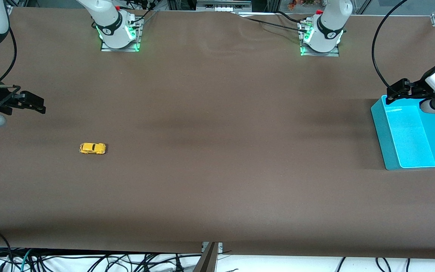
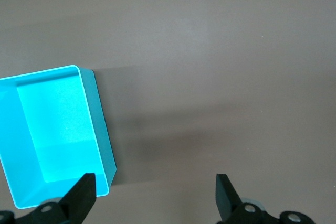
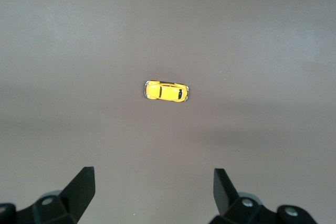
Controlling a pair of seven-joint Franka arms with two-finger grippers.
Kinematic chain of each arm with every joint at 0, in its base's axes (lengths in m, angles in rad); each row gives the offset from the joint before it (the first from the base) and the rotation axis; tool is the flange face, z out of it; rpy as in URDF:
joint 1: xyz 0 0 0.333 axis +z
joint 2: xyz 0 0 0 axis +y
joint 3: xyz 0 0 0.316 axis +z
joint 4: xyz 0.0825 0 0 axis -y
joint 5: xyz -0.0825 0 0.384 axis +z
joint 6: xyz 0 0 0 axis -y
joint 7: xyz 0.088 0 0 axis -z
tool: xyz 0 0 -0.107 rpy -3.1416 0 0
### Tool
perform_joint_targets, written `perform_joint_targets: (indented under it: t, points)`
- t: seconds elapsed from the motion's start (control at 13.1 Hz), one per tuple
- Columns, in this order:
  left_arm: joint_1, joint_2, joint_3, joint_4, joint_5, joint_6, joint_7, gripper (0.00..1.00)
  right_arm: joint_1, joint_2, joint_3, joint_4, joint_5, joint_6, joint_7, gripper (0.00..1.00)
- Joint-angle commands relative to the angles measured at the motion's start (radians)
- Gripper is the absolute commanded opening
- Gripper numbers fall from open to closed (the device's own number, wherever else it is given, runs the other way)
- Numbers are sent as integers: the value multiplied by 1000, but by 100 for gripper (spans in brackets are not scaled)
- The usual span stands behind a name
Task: Wind and store yellow beetle car
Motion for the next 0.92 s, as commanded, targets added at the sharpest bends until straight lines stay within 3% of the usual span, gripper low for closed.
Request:
perform_joint_targets:
  t: [0.0, 0.61, 0.84]
  points:
    - [3, 15, -9, 45, 7, -23, -8, 100, 3, -7, 9, -8, 7, 4, 13, 100]
    - [3, 15, -11, 48, 7, -24, -7, 100, 26, 38, 11, -11, -1, -35, -28, 100]
    - [3, 15, -11, 48, 7, -24, -5, 100, 14, 61, 5, -13, -7, -46, -380, 100]
